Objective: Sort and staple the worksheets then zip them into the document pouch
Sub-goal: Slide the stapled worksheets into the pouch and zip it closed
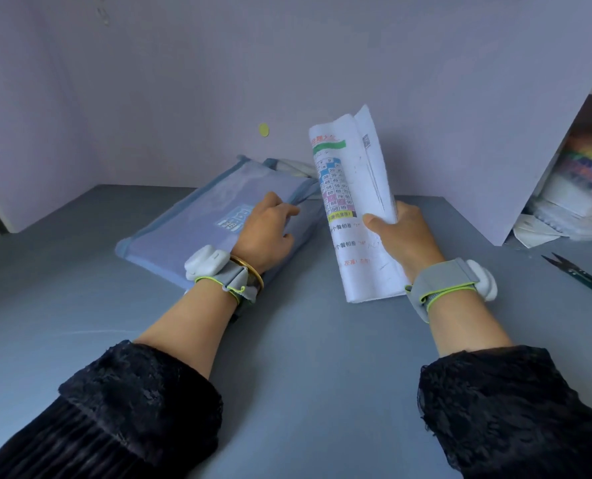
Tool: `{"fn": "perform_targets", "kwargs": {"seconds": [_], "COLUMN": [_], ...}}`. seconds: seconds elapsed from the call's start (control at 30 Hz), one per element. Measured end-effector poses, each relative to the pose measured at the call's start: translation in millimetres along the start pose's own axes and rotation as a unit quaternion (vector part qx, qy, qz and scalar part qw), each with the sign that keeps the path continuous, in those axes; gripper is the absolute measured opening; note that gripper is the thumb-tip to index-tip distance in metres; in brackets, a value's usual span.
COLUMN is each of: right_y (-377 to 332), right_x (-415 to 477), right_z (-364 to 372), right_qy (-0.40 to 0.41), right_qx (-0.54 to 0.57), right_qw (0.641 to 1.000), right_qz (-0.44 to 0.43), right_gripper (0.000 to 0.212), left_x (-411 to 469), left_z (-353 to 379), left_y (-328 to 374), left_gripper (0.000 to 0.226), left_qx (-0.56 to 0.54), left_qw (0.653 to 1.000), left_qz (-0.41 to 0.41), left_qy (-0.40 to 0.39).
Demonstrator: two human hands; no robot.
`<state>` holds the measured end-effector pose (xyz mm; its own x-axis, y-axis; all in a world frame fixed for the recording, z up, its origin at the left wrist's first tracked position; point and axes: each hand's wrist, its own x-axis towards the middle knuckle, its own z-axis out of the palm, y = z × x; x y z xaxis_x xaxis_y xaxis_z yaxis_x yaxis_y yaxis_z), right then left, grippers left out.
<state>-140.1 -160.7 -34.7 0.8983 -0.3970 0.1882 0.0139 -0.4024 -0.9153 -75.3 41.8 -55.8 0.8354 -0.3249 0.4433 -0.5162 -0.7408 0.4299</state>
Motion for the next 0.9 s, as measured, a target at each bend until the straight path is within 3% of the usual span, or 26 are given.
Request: {"fn": "perform_targets", "kwargs": {"seconds": [0.23,0.33,0.47,0.6,0.63,0.7,0.8,0.9], "right_y": [-1,-3,0,6,7,6,2,1], "right_x": [-7,-12,-10,-3,-2,-4,-10,-5], "right_z": [-12,-6,1,12,16,22,30,31], "right_qy": [-0.166,-0.212,-0.162,-0.064,-0.055,-0.076,-0.149,-0.023], "right_qx": [-0.137,-0.170,-0.115,-0.013,0.007,-0.006,-0.087,-0.036], "right_qw": [0.976,0.962,0.979,0.993,0.993,0.990,0.978,0.997], "right_qz": [0.008,0.007,0.040,0.098,0.108,0.115,0.114,0.069], "right_gripper": [0.029,0.029,0.031,0.071,0.072,0.060,0.068,0.034], "left_x": [7,7,3,-1,-1,-2,-4,-8], "left_z": [-17,-18,-15,-8,-7,-7,-10,-7], "left_y": [-36,-34,-11,13,18,24,29,34], "left_gripper": [0.049,0.050,0.054,0.050,0.051,0.052,0.049,0.047], "left_qx": [-0.098,-0.150,-0.189,-0.211,-0.219,-0.232,-0.244,-0.247], "left_qw": [0.970,0.964,0.972,0.966,0.964,0.959,0.956,0.956], "left_qz": [-0.147,-0.136,0.009,0.129,0.140,0.152,0.157,0.153], "left_qy": [0.166,0.172,0.139,0.071,0.063,0.061,0.043,0.028]}}
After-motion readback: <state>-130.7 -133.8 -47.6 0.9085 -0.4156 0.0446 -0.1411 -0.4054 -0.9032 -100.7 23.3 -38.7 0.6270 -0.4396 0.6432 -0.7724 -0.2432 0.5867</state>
